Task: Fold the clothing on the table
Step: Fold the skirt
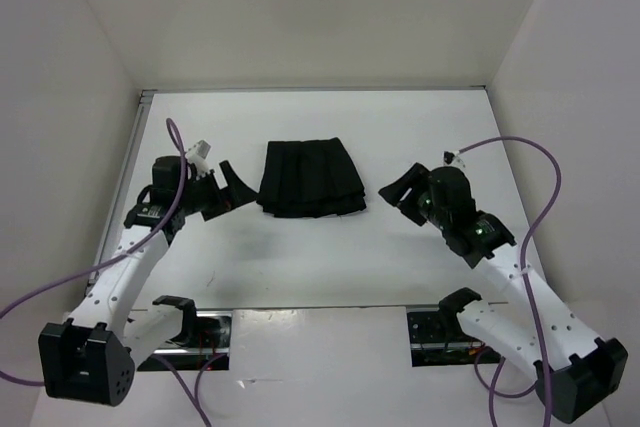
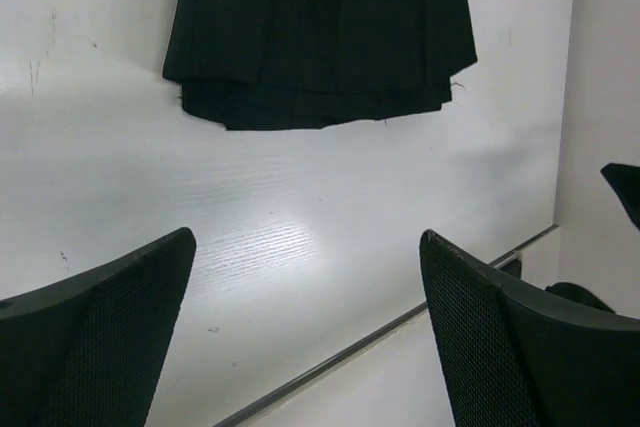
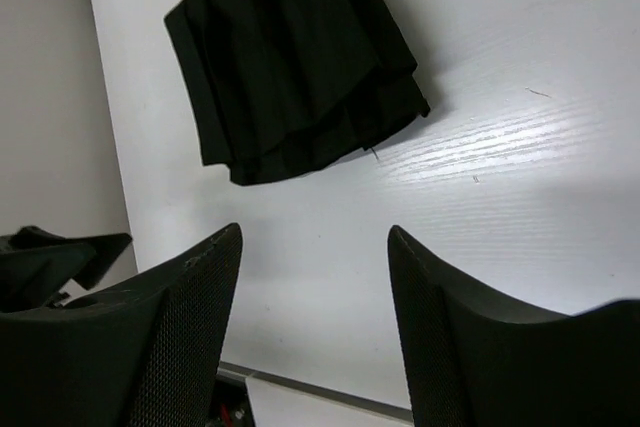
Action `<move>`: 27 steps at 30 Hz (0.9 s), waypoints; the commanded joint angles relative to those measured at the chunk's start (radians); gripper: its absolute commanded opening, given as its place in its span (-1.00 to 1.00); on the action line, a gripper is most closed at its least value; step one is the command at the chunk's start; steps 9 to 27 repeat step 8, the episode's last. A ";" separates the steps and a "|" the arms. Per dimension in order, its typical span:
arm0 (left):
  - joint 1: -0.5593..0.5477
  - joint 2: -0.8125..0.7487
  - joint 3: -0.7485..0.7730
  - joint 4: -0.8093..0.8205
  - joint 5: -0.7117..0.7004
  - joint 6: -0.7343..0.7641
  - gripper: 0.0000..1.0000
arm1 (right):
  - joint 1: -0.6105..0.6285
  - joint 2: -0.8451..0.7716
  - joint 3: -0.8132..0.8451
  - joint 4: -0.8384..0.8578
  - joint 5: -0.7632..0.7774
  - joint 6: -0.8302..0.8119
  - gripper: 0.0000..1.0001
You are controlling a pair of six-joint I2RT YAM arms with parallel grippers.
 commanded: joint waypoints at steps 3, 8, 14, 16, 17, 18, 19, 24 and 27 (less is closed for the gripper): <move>0.010 -0.049 -0.023 0.066 0.012 -0.063 0.98 | 0.006 -0.049 -0.021 0.082 0.066 0.068 0.32; 0.010 -0.099 -0.023 0.088 0.035 -0.063 0.98 | 0.006 0.020 0.000 0.082 0.030 0.025 0.32; 0.010 -0.099 -0.023 0.088 0.035 -0.063 0.98 | 0.006 0.020 0.000 0.082 0.030 0.025 0.32; 0.010 -0.099 -0.023 0.088 0.035 -0.063 0.98 | 0.006 0.020 0.000 0.082 0.030 0.025 0.32; 0.010 -0.099 -0.023 0.088 0.035 -0.063 0.98 | 0.006 0.020 0.000 0.082 0.030 0.025 0.32; 0.010 -0.099 -0.023 0.088 0.035 -0.063 0.98 | 0.006 0.020 0.000 0.082 0.030 0.025 0.32; 0.010 -0.099 -0.023 0.088 0.035 -0.063 0.98 | 0.006 0.020 0.000 0.082 0.030 0.025 0.32; 0.010 -0.099 -0.023 0.088 0.035 -0.063 0.98 | 0.006 0.020 0.000 0.082 0.030 0.025 0.32; 0.010 -0.099 -0.023 0.088 0.035 -0.063 0.98 | 0.006 0.020 0.000 0.082 0.030 0.025 0.32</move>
